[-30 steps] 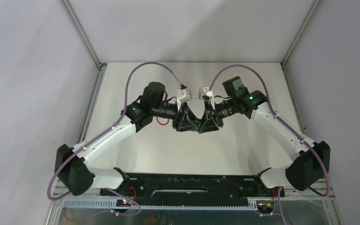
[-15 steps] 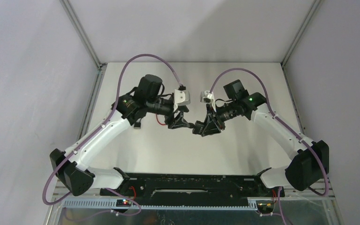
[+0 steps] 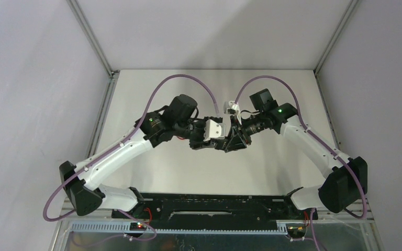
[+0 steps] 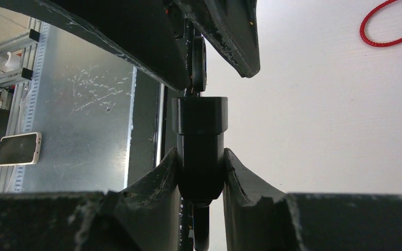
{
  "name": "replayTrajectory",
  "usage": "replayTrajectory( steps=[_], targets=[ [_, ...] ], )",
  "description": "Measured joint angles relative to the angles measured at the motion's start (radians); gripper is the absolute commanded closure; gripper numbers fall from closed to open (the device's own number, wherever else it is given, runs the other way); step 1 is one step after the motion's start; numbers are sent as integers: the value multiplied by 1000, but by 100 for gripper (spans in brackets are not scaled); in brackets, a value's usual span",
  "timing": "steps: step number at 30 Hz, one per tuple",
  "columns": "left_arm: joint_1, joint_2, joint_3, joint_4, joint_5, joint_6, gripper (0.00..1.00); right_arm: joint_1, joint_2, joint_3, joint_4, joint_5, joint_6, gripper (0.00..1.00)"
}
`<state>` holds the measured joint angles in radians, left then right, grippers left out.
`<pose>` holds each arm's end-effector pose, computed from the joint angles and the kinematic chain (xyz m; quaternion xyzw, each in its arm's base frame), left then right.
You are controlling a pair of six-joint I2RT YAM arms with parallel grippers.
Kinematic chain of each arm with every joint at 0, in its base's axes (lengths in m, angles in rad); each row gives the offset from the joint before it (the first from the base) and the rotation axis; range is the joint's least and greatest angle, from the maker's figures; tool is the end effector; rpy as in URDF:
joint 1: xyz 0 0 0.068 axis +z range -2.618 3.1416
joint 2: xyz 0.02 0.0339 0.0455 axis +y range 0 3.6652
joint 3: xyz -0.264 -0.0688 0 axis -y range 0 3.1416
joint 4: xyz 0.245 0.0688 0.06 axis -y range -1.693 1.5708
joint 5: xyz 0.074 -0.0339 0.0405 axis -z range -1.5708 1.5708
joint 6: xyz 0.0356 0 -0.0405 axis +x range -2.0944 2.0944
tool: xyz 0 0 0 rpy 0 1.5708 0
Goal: Unlock with the key
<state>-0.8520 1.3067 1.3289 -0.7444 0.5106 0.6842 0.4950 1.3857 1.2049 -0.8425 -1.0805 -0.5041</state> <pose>0.1670 -0.2173 0.3643 0.6874 0.5620 -0.2627 0.3776 0.2231 0.1561 0.3105 -0.5176 0.6581 0.4941 0.2341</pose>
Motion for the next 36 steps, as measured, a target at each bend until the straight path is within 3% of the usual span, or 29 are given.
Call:
replayTrajectory(
  steps=[10,22,26,28,32,36],
  targets=[
    [-32,3,0,2,-87,34,63,-1,0,0,0,0,0,100],
    [-97,2,-11,0,-199,75,99,-12,18,-1,1,-15,12,100],
    [-130,-15,-62,35,-278,105,99,-25,49,-5,-2,-42,21,100],
    [-142,-22,-76,45,-298,111,91,-26,64,-8,-2,-54,25,100],
    [-158,-36,-110,73,-345,119,48,-26,75,-12,0,-60,29,100],
    [-153,-39,-118,96,-350,95,12,-26,75,-12,8,-56,30,100]
  ],
)
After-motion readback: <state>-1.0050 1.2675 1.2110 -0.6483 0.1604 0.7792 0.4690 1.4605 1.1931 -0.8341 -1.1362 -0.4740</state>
